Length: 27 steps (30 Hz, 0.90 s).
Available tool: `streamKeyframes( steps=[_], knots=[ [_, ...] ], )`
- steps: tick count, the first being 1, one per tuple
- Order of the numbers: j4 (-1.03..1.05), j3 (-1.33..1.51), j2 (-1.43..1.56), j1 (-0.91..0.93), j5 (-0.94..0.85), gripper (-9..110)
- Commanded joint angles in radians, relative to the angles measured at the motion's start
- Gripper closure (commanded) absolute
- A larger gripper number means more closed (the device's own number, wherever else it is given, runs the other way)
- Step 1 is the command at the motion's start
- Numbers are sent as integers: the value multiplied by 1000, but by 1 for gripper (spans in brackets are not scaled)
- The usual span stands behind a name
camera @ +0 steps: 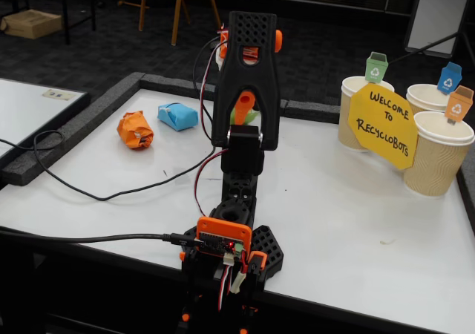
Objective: Sort rubbish by color.
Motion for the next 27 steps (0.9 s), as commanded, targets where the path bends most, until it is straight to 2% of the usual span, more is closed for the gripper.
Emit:
streamKeyframes(
  steps=[1, 5, 11, 27],
  knots=[
    [0, -169, 54, 15, -23, 101],
    [67, -227, 86, 21, -23, 101],
    [91, -97, 296, 43, -23, 101],
    [112, 704, 1298, 55, -23, 101]
  ],
)
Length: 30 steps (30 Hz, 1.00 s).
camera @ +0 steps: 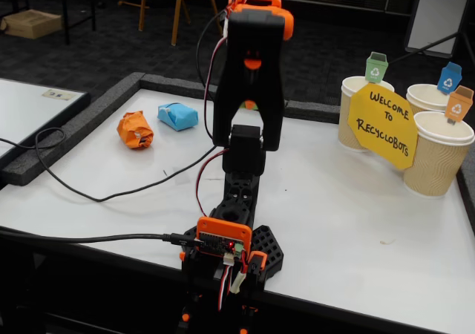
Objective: Sort rubbish by color.
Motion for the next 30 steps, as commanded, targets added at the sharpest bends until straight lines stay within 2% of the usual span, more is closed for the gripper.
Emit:
streamKeyframes(
  steps=[1, 10, 21, 30],
  knots=[
    [35, 123, 595, -2, -21, 101],
    [179, 256, 1032, -26, -21, 101],
    [370, 195, 1169, -28, -21, 101],
    [390, 172, 1246, -172, -15, 101]
  ],
)
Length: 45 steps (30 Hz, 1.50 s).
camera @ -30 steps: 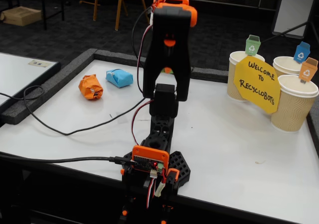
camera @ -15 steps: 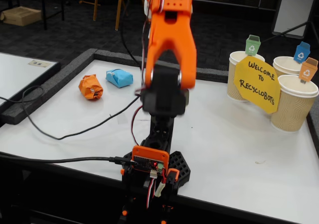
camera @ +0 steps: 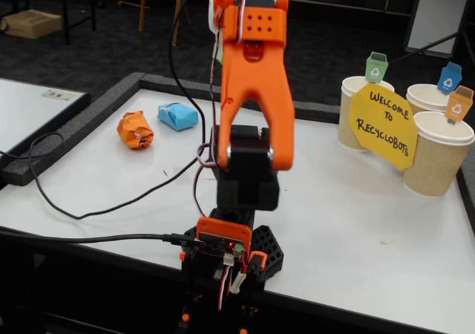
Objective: Sort rubbish by color.
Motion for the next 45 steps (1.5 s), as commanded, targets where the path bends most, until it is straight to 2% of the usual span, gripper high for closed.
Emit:
streamKeyframes(
  steps=[1, 10, 17, 45],
  knots=[
    [-6, -112, 20, -83, -12, 101],
    [-11, -94, 20, -158, -12, 101],
    [-26, -83, 20, -97, -20, 101],
    [-195, 49, 3, 767, -21, 101]
  ],
)
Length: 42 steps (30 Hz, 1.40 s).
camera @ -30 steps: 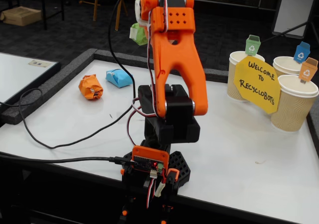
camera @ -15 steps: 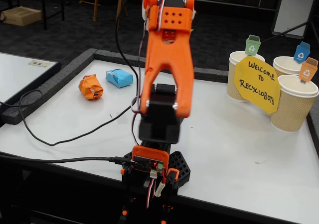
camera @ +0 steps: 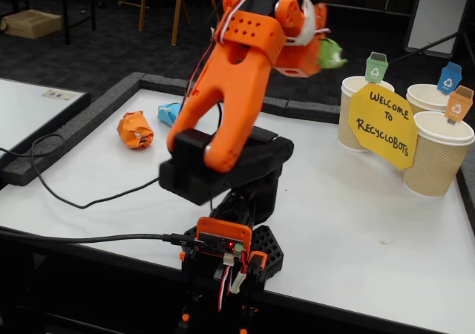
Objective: Sort rubbish by color.
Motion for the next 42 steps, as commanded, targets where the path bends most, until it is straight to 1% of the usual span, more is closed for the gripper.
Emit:
streamKeyframes(
  steps=[1, 13, 30, 36, 42],
  knots=[
    [-48, -23, -9, 123, -21, 101],
    [-31, -106, -9, 210, -21, 101],
    [0, -224, -66, 206, -18, 101],
    [-25, -322, -249, 181, -12, 101],
    [-95, -417, -526, 152, -20, 101]
  ],
)
